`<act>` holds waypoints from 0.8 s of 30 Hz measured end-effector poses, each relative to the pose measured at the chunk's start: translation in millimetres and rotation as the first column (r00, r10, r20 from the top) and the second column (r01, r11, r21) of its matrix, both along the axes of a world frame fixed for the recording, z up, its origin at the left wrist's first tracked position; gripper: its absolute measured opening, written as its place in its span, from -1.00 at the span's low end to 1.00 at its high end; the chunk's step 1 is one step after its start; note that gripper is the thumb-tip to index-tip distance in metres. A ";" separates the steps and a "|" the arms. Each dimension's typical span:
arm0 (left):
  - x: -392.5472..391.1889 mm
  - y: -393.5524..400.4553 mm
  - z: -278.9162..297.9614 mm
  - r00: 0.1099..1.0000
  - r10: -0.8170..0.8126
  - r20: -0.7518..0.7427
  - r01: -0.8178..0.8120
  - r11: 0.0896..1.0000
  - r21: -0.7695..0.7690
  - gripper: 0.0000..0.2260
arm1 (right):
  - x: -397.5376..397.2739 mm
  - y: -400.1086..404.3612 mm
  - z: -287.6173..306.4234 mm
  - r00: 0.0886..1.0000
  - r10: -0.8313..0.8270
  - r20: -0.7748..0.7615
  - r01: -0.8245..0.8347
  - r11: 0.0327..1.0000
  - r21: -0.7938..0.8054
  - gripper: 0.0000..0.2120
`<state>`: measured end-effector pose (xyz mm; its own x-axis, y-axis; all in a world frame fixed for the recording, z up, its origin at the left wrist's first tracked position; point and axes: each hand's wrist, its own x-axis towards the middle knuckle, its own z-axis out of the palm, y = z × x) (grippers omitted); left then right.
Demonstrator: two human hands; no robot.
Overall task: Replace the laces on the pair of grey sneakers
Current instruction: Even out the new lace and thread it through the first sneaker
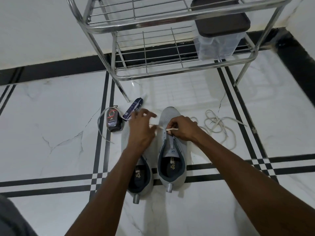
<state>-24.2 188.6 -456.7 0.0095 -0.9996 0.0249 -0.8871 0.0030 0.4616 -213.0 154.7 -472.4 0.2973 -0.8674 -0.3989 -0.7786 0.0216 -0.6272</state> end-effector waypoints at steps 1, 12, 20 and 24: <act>-8.5 0.3 -6.3 0.998 -0.050 0.025 0.049 0.998 0.027 -0.75 | 0.5 -0.6 2.0 1.000 0.002 0.001 -0.002 1.000 -0.010 -0.91; -14.7 11.0 -22.9 0.959 0.020 -0.284 0.014 0.993 0.115 -0.96 | -38.2 -12.0 7.7 0.998 -0.031 -0.053 0.031 0.999 0.004 -0.85; -14.0 10.8 -10.3 0.780 0.257 -0.571 -0.101 0.952 0.290 -0.90 | -34.6 -11.6 2.8 0.998 -0.026 -0.049 0.027 0.999 0.031 -0.88; -11.8 7.0 -12.4 0.844 0.208 -0.493 -0.084 0.961 0.262 -0.90 | -31.5 -10.1 2.6 0.996 -0.044 -0.077 0.046 0.998 0.034 -0.83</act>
<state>-36.0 195.7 -469.1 0.1052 -0.9635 -0.2463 -0.5052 -0.2651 0.8213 -244.4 144.6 -469.8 0.2260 -0.8640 -0.4499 -0.8217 0.0789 -0.5644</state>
